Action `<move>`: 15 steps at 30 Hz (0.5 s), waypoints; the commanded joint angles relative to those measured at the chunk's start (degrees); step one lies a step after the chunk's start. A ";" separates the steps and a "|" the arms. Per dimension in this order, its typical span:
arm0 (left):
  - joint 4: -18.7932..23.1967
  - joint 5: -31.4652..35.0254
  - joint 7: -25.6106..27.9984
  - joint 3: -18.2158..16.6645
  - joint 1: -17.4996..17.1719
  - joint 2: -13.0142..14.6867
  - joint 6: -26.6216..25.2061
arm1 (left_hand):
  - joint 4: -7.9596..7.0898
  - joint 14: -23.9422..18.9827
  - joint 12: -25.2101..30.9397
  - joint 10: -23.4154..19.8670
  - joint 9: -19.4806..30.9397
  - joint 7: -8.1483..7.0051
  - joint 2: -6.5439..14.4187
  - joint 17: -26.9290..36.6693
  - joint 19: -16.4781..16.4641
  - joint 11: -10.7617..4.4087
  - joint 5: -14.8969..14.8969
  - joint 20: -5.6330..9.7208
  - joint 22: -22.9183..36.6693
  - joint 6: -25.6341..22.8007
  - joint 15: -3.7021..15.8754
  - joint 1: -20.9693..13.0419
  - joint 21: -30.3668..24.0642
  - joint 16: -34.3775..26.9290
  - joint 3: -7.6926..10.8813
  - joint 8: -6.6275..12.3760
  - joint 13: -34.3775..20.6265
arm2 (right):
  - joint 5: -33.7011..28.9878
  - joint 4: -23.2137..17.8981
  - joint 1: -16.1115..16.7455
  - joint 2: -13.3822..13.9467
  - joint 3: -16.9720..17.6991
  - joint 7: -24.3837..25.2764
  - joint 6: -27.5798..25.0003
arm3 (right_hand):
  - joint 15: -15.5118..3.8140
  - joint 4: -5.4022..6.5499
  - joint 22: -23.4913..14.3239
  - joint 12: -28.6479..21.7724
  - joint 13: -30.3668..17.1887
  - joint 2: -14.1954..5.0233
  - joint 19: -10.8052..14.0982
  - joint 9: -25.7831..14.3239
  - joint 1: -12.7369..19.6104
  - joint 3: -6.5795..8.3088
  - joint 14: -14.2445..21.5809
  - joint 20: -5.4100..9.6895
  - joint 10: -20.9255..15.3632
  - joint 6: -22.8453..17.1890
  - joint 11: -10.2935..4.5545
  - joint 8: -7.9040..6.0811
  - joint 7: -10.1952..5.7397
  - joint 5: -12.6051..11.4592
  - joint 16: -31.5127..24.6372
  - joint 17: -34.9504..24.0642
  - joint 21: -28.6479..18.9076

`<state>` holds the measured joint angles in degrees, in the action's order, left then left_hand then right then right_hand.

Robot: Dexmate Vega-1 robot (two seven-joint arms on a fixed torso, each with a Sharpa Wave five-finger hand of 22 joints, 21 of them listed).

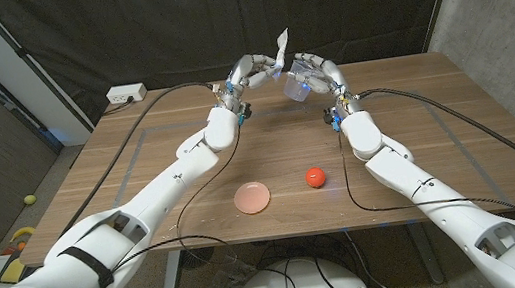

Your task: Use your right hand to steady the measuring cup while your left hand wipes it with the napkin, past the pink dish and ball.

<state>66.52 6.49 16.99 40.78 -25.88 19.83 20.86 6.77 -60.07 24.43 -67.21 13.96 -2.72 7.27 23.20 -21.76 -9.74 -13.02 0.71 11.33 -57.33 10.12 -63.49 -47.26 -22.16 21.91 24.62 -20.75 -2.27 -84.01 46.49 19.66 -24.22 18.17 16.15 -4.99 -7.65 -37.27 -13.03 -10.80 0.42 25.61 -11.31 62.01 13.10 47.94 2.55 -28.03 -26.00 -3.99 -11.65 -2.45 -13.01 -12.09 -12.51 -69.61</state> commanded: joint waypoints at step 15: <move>-6.37 -12.74 -23.25 -0.71 4.66 -1.55 3.86 | -0.59 0.26 1.24 1.67 0.78 2.68 -0.05 0.94 0.29 -0.95 -0.98 -0.53 0.08 -1.71 2.65 -0.27 -0.74 0.64 0.42 0.61 -1.70 | -2.59 2.88 -1.80 -2.44 -0.28 0.62 -2.55 | -8.03 0.14 -0.03 0.31 -0.29 -8.96 -0.77 -0.34 9.82 -0.07 0.56 10.01 -0.26 -0.20 0.28 0.21 0.20 0.13 0.08 -0.22 -0.91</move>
<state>61.22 -2.96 0.61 40.06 -22.26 18.43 23.83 6.54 -59.84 25.30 -66.66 14.50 -2.40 7.26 23.80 -21.46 -9.20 -13.53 0.40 11.33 -57.01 9.91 -63.48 -47.69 -21.60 22.15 24.84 -22.25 -3.44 -82.29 45.40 18.24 -24.15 17.55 15.13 -4.98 -7.65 -37.12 -13.03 -10.80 0.42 25.01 -11.31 62.01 13.10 47.96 2.76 -28.03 -26.00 -3.99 -11.38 -2.45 -13.01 -11.96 -12.67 -70.07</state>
